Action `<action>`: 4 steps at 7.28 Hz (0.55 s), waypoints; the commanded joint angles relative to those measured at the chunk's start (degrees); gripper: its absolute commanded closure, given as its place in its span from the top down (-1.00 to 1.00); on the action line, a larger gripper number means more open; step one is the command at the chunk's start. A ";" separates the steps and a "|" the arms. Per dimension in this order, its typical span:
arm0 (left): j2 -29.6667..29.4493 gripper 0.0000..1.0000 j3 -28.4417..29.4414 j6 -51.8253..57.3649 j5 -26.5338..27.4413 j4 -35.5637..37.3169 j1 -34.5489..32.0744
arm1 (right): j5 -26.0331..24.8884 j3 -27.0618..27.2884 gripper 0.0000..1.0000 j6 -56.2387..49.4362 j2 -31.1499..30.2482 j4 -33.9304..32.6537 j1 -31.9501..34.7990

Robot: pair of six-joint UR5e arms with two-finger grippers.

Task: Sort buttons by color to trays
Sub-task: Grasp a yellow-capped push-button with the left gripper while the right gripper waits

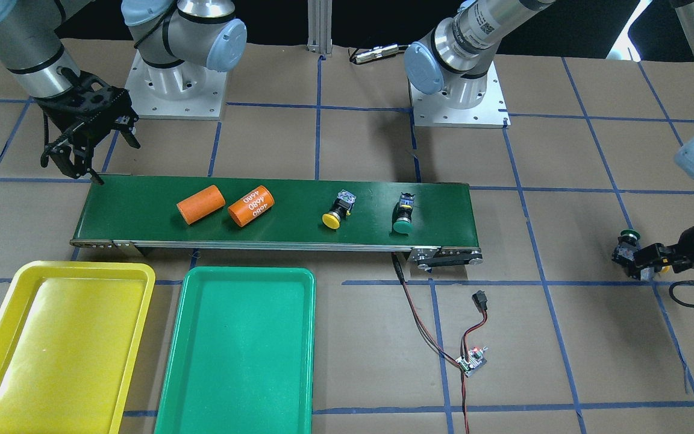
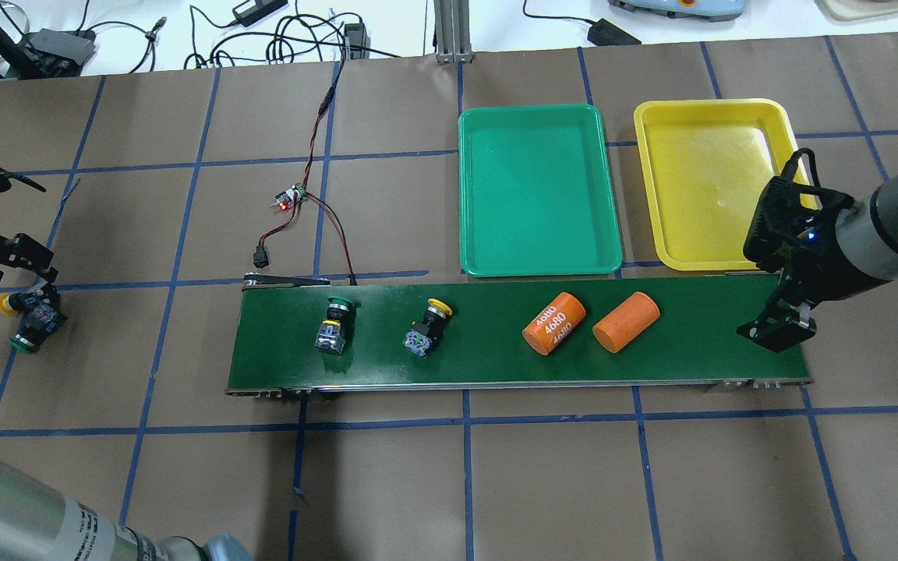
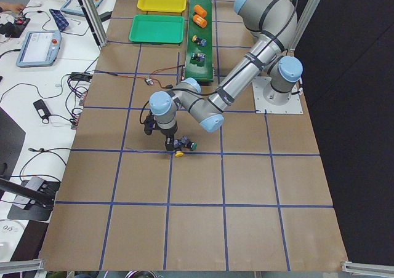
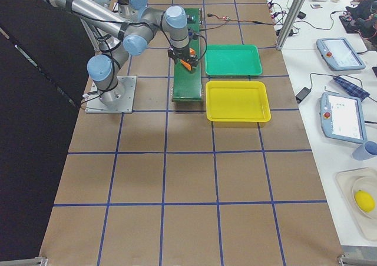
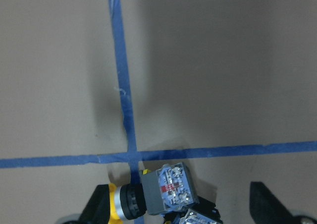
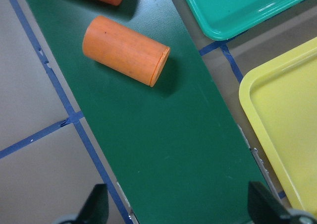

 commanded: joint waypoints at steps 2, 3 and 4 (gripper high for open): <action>-1.01 1.00 0.65 1.89 0.52 1.81 2.01 | -0.36 0.03 1.00 0.06 2.34 -0.24 0.00; -1.36 1.00 0.57 1.97 0.35 1.90 2.11 | -0.62 -0.59 1.00 3.37 3.05 -0.85 0.00; -1.97 1.00 0.57 1.89 0.26 1.98 2.37 | -0.80 -0.16 1.00 7.49 3.41 -0.33 0.00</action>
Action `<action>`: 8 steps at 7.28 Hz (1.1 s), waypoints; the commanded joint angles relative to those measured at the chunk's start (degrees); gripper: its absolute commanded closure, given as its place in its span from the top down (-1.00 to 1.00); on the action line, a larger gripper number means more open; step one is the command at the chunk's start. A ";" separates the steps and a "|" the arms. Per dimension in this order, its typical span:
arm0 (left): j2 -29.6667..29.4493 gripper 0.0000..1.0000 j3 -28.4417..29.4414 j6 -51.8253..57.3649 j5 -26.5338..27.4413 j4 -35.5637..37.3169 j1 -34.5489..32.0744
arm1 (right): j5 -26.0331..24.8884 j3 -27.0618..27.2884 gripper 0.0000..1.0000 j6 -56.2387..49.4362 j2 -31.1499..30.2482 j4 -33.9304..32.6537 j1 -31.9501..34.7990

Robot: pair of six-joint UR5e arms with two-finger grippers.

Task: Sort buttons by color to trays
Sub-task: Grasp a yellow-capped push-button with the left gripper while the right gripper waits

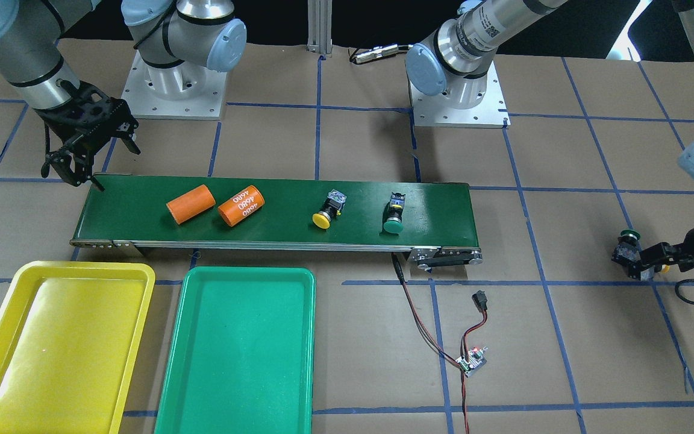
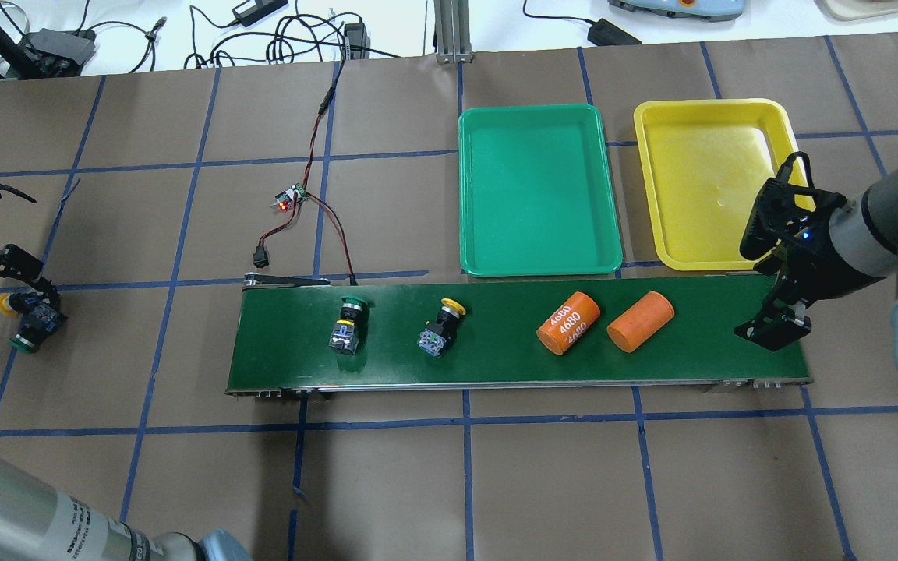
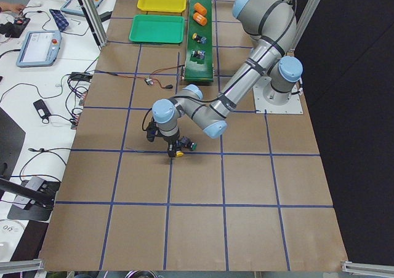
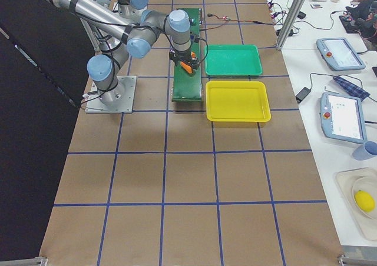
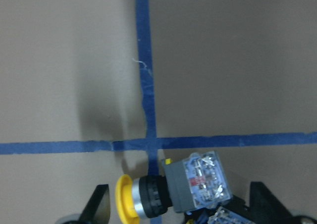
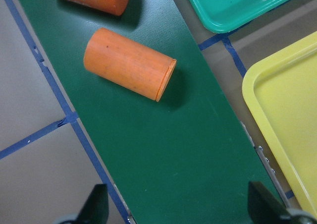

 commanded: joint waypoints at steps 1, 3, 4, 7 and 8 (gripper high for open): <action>-1.23 1.00 -0.03 -0.51 -0.19 0.23 0.53 | -0.23 0.11 1.00 7.60 1.07 0.20 0.00; -1.85 1.00 -0.90 -0.60 -0.54 0.76 1.93 | 0.64 -0.33 1.00 23.99 0.90 0.38 0.26; -1.86 0.83 -1.08 -0.43 -1.76 1.11 1.94 | 0.73 -0.33 1.00 27.63 0.90 0.20 0.53; 2.25 -0.87 -0.99 -0.77 -1.60 0.51 0.54 | 0.74 -1.82 1.00 38.79 2.64 0.82 1.75; 5.49 -0.89 -1.52 -1.04 -1.68 -2.29 -1.30 | 0.04 -1.82 1.00 43.18 2.83 0.82 3.41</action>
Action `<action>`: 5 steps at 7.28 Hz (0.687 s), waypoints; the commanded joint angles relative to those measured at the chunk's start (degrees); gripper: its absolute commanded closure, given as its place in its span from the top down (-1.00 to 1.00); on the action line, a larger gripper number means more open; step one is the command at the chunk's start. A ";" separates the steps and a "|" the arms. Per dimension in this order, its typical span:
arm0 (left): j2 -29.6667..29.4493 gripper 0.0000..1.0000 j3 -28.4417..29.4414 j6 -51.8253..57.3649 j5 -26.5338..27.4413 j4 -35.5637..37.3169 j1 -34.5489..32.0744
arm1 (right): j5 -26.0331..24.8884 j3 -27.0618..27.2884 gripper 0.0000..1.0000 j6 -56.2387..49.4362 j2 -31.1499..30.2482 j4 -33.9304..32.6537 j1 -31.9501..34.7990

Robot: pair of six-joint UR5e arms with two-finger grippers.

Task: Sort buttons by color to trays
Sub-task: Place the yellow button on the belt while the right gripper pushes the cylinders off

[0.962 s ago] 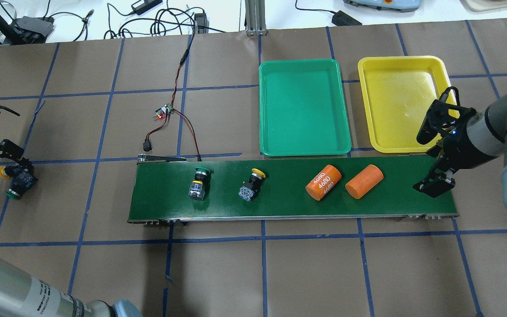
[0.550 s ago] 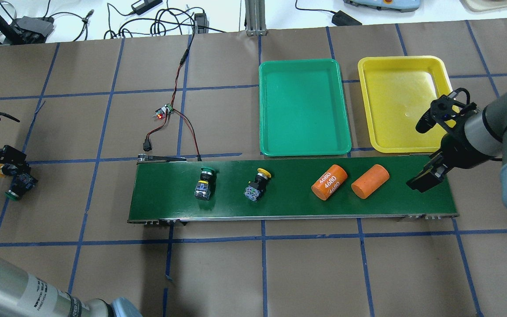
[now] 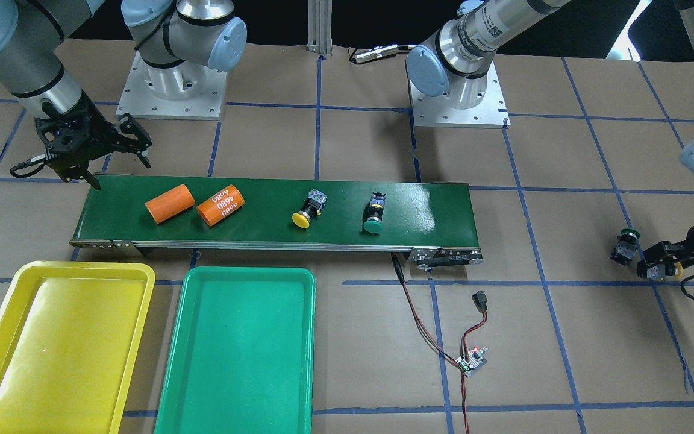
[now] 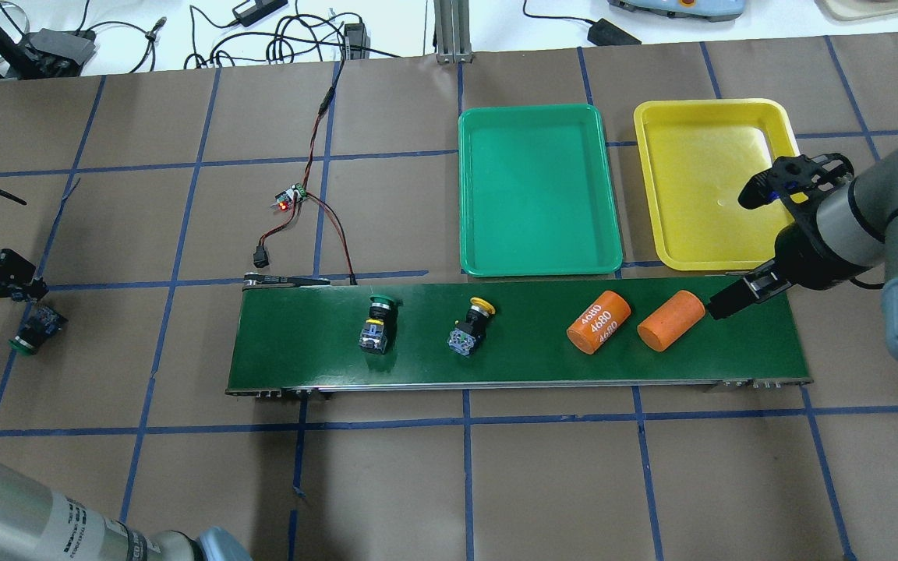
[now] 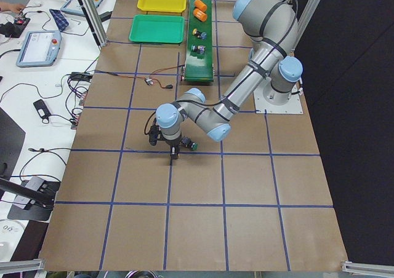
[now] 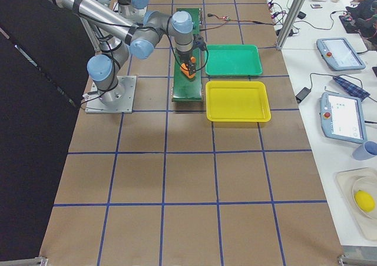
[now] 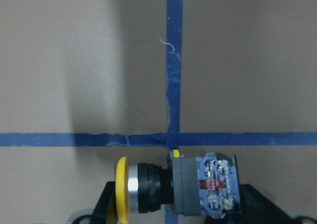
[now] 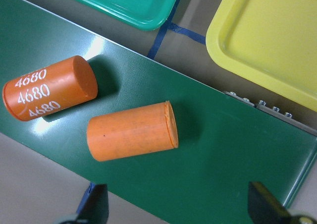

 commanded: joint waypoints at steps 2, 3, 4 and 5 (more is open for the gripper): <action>12.05 -0.89 -4.34 -11.77 0.03 -9.97 -10.61 | -0.57 -0.67 1.00 13.37 1.36 0.08 5.33; 16.97 -0.89 -8.98 -19.32 -0.15 -10.26 -19.54 | -0.66 -0.76 1.00 18.54 2.50 0.08 7.52; 20.24 -0.90 -13.73 -27.58 -0.58 -9.56 -28.68 | -0.74 -1.10 1.00 23.03 2.60 -0.87 10.85; 21.92 -0.92 -17.25 -33.58 -3.46 -8.86 -35.82 | -0.74 -2.24 1.00 26.56 3.64 -0.97 12.80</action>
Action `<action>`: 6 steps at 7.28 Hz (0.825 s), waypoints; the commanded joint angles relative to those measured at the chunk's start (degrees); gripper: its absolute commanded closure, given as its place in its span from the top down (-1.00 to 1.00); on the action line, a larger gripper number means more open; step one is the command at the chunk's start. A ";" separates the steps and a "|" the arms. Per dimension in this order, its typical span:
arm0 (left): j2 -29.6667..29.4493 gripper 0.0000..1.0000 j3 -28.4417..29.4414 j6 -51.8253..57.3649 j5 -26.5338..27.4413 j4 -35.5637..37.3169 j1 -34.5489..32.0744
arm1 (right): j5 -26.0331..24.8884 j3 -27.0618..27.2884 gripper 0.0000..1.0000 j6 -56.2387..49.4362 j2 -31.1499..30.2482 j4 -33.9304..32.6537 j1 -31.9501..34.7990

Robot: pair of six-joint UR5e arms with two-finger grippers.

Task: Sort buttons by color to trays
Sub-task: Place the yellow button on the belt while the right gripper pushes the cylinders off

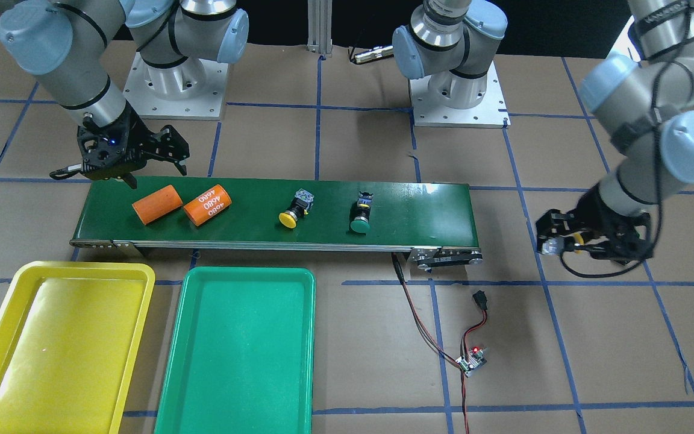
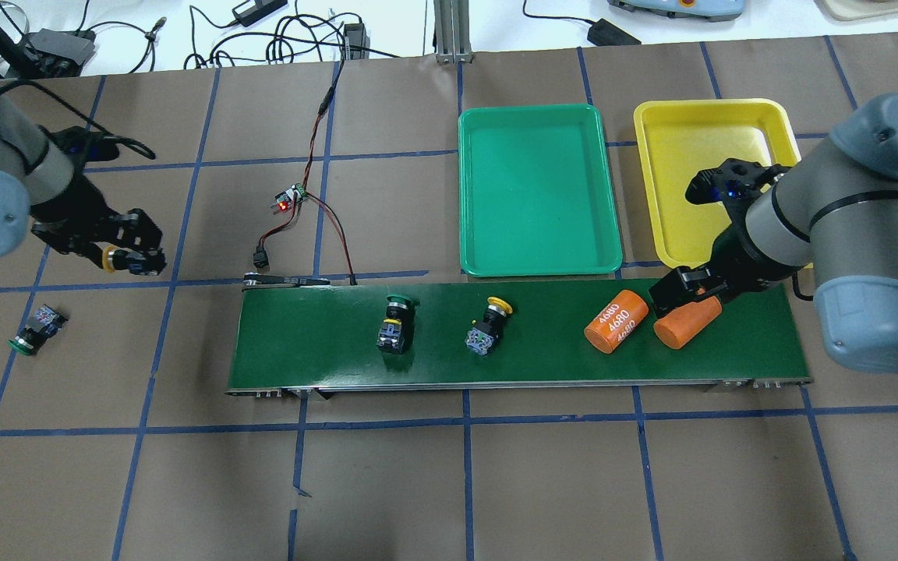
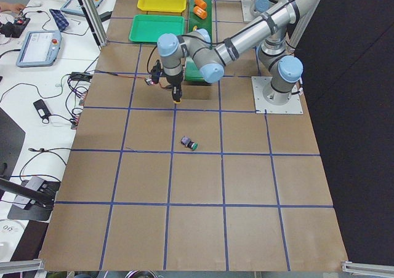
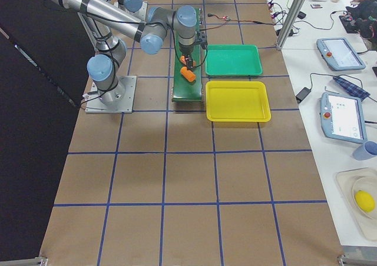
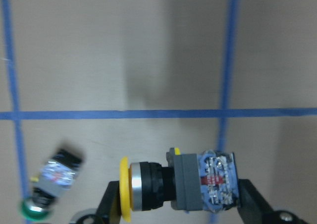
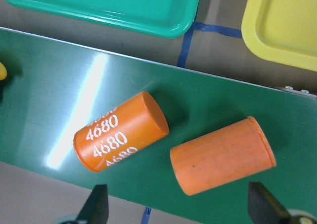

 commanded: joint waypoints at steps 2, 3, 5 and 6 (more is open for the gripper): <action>3.57 -0.59 -7.22 -8.83 -2.87 0.74 -14.73 | -7.36 -2.13 1.00 12.24 3.00 0.43 3.12; 1.74 0.51 -7.75 -9.18 -2.87 1.17 -14.74 | -9.07 -1.69 1.00 13.73 3.09 0.17 3.12; 2.33 1.00 -6.97 -4.39 -1.91 5.04 -9.95 | -9.36 -1.60 1.00 18.32 3.53 0.52 3.91; 2.60 1.00 -6.35 -1.48 -2.17 5.13 -1.90 | -9.18 -1.69 1.00 18.06 4.32 0.00 4.95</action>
